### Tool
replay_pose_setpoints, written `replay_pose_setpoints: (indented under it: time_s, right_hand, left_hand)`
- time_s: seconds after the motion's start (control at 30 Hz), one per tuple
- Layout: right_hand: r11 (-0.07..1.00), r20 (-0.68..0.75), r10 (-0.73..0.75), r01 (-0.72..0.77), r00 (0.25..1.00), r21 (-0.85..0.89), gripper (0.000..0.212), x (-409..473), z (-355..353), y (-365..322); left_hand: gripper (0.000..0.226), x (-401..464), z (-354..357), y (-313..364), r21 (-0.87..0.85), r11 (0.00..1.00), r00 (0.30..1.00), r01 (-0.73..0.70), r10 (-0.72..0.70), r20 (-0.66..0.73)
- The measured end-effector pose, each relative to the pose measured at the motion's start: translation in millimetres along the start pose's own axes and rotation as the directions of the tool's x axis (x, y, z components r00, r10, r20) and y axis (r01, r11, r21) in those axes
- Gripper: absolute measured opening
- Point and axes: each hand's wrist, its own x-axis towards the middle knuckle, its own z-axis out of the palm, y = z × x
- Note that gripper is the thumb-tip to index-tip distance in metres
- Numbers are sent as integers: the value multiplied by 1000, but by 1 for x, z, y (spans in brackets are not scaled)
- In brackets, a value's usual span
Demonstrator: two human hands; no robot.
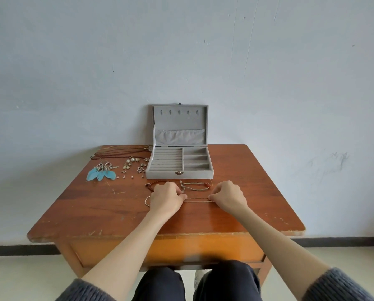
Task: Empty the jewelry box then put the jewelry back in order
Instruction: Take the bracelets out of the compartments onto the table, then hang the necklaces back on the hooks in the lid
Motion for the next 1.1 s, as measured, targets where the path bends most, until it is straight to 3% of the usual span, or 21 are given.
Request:
replay_pose_setpoints:
  time_s: [0.1,0.23,0.4,0.53,0.7,0.97,1.1]
  right_hand:
    - [998,-27,-57,57,998,13,15,-10,-3,-3]
    - [953,-57,-287,279,956,-122,23,-25,-14,-20]
    - [828,-84,-527,488,846,-275,27,-29,-18,-57]
    - [784,-51,-584,546,810,-295,28,-14,-3,-88]
    - [775,11,-589,569,808,-277,29,24,27,-125]
    - [790,55,-588,587,807,-178,27,118,90,-198]
    - [794,99,-571,579,815,-186,28,168,120,-226]
  left_hand:
    - [28,-9,-11,5,4,991,990,-136,136,-29]
    - [29,-17,-39,5,156,931,930,-329,348,-118]
    - [34,-15,-77,-15,423,827,854,-371,483,-196]
    - [31,-2,-102,-42,504,792,845,-344,496,-202]
    - [30,38,-122,-89,506,809,883,-301,437,-173]
    - [27,139,-132,-170,384,904,947,-188,270,-172]
    - [28,195,-130,-197,355,916,947,-187,265,-183]
